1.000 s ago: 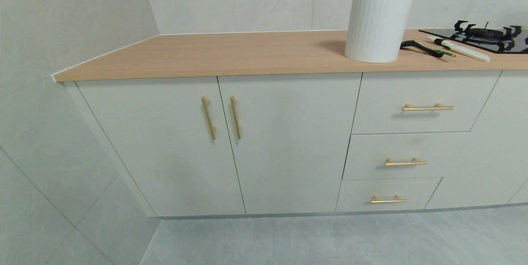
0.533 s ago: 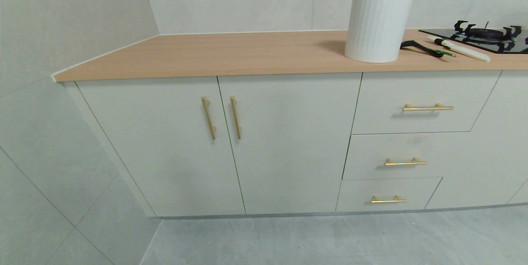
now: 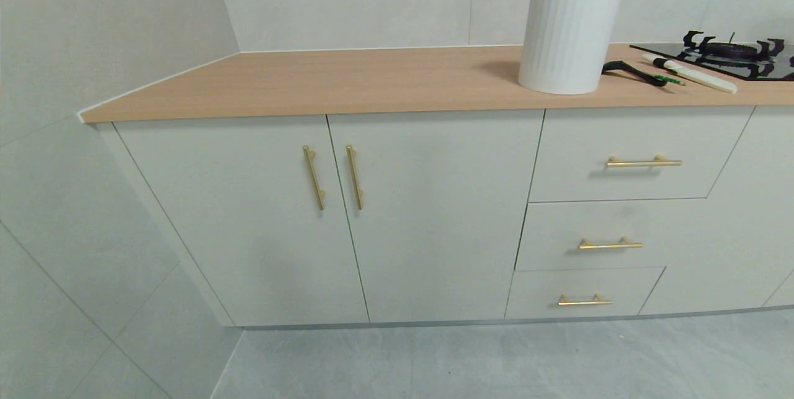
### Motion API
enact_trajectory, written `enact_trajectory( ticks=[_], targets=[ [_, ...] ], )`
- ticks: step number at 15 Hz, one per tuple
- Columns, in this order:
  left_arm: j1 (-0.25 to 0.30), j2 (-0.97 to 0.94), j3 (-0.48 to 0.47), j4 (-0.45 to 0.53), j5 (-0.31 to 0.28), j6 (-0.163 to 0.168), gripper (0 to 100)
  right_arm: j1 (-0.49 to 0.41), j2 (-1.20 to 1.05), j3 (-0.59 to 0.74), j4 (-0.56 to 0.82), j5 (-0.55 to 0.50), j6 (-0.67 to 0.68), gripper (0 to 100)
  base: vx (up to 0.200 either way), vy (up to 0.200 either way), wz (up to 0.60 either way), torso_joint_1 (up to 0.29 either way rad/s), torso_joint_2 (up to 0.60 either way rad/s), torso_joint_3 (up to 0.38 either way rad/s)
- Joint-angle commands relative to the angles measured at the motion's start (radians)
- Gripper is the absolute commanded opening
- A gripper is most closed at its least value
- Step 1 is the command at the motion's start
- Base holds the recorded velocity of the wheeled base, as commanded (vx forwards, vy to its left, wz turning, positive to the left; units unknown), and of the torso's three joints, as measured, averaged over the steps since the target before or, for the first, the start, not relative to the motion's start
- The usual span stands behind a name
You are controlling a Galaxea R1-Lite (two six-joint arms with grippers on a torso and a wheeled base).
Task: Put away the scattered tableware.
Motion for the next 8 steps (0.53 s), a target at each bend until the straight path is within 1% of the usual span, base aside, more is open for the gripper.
enact_trajectory(
  ticks=[1,2,5,6,7,8],
  targets=[
    [0.000,0.002,0.000,0.003,0.000,0.000,100,0.000,0.002,0.000,0.000,0.000,0.000,100,0.000,0.000,0.00,0.000,0.00,0.000],
    [0.000,0.002,0.000,0.003,0.000,0.000,100,0.000,0.002,0.000,0.000,0.000,0.002,100,0.000,0.000,0.00,0.000,0.00,0.000],
    [0.000,0.002,0.000,0.001,0.001,-0.031,100,0.000,0.002,0.000,0.000,0.000,0.003,100,0.000,0.000,0.00,0.000,0.00,0.000],
    [0.000,0.002,0.000,-0.001,0.001,-0.060,100,0.000,0.002,0.000,0.000,0.003,0.005,100,0.000,0.000,0.00,0.000,0.00,0.000],
    [0.000,0.002,0.000,-0.001,0.001,-0.063,100,0.000,0.002,0.000,0.000,0.003,0.005,100,0.000,0.000,0.00,0.000,0.00,0.000],
    [0.000,0.002,0.000,-0.001,0.001,-0.059,100,0.000,0.002,0.000,0.000,0.007,0.005,100,0.000,0.000,0.00,0.000,0.00,0.000]
  ],
)
